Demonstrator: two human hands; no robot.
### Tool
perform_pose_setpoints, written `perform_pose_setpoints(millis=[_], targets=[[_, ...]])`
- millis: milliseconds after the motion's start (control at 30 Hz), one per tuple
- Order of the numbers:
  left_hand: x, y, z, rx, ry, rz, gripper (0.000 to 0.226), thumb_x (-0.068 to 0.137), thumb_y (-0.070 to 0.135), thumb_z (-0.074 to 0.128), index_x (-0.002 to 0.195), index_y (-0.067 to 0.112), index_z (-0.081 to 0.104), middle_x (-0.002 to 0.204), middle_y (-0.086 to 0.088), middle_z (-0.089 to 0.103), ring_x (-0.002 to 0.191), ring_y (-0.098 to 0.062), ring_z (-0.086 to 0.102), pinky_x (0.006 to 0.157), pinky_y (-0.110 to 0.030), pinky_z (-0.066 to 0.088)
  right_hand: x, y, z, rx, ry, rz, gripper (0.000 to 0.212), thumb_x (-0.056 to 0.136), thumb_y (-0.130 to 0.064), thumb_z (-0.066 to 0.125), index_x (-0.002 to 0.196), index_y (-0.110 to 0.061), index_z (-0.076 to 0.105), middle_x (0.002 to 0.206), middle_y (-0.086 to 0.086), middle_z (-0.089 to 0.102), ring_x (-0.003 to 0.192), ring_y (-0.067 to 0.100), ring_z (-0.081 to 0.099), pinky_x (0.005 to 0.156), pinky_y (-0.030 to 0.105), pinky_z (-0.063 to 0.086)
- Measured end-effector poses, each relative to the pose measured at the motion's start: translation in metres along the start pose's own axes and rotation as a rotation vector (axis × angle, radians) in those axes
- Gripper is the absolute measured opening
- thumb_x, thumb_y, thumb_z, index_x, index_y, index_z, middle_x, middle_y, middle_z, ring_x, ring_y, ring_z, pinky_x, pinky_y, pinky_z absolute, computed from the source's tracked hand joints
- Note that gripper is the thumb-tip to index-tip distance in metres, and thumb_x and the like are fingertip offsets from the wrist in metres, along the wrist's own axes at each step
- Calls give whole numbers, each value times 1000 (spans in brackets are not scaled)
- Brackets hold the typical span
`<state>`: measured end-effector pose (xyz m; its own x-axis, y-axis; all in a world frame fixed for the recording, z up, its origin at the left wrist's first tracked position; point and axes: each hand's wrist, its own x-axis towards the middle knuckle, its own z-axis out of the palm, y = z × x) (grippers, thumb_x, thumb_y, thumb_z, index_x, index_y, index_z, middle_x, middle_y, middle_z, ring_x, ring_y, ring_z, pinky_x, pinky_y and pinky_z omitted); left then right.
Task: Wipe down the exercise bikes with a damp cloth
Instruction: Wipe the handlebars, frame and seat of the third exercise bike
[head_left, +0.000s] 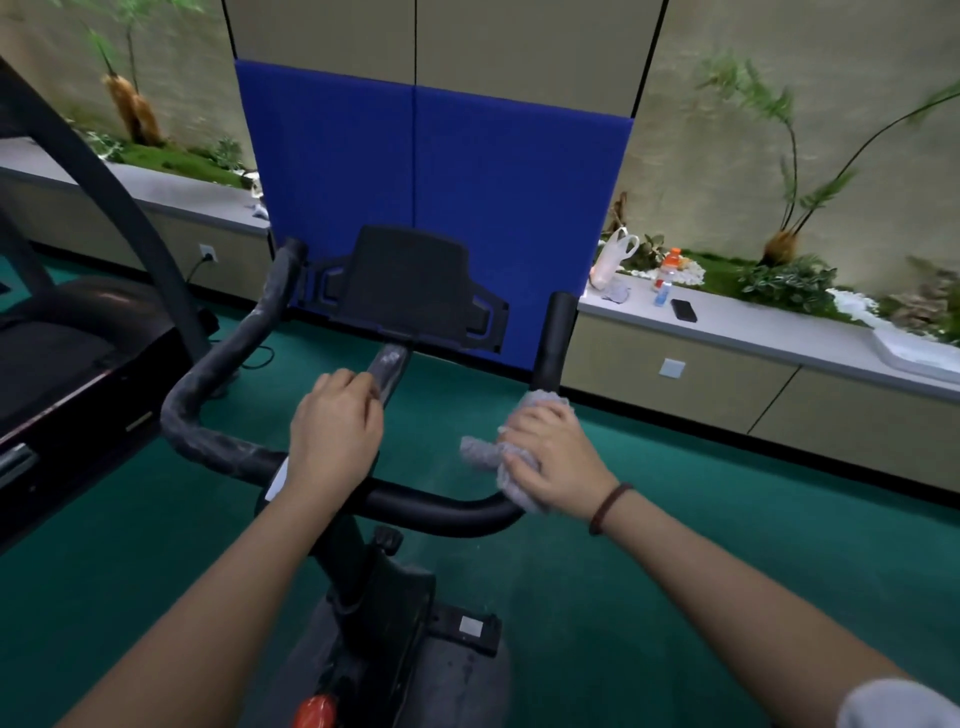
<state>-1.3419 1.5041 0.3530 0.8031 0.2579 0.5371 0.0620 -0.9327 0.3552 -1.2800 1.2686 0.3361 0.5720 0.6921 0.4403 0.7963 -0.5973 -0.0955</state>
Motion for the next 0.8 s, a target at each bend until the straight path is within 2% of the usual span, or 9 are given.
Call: perform_pose_setpoints(millis=[133, 233, 333, 433, 600, 733, 800], targets=[[-1, 0, 0, 9, 6, 7, 8, 83, 2, 52, 78, 0, 58, 76, -13, 57, 75, -31, 50, 61, -32, 30, 33, 46, -7, 6, -59, 42, 46, 88, -33, 33, 91, -3, 67, 95, 12, 68, 94, 30, 60, 89, 28, 27], [0, 0, 0, 6, 3, -6, 10, 84, 4, 50, 78, 2, 58, 77, -12, 55, 76, -29, 49, 62, -31, 30, 60, 70, -13, -168, -101, -49, 46, 89, -33, 28, 85, -7, 65, 90, 11, 66, 90, 30, 59, 87, 34, 27], [2, 0, 1, 4, 13, -23, 11, 85, 5, 49, 80, 2, 59, 79, -12, 56, 79, -29, 49, 64, -31, 30, 81, 84, -15, -314, -53, -125, 42, 90, -31, 29, 77, -10, 62, 81, 8, 63, 84, 28, 59, 90, 36, 27], [3, 0, 0, -9, 25, -37, 14, 84, 7, 48, 79, 1, 59, 79, -13, 57, 79, -31, 50, 63, -35, 34, 87, 85, -12, -345, 36, -102, 40, 88, -29, 31, 74, -10, 64, 77, 7, 63, 82, 26, 58, 95, 34, 24], [1, 2, -2, -23, 37, -52, 13, 84, 6, 48, 80, 1, 59, 81, -14, 58, 81, -32, 50, 65, -34, 34, 68, 63, 4, -102, 108, 72, 43, 81, -30, 31, 61, -9, 63, 69, 5, 63, 80, 27, 56, 94, 25, 21], [0, 3, -3, -25, 33, -59, 15, 86, 7, 47, 84, 1, 60, 85, -14, 59, 85, -31, 50, 68, -36, 35, 33, 28, 14, 121, 202, 160, 38, 79, -28, 38, 64, -7, 66, 72, 7, 68, 75, 26, 58, 74, 24, 24], [-1, 3, -3, -39, 33, -59, 15, 87, 7, 46, 84, 1, 59, 86, -15, 59, 86, -32, 50, 69, -37, 36, 19, 7, 13, 166, 201, 174, 38, 79, -28, 39, 64, -7, 67, 72, 7, 68, 72, 26, 59, 71, 27, 26]])
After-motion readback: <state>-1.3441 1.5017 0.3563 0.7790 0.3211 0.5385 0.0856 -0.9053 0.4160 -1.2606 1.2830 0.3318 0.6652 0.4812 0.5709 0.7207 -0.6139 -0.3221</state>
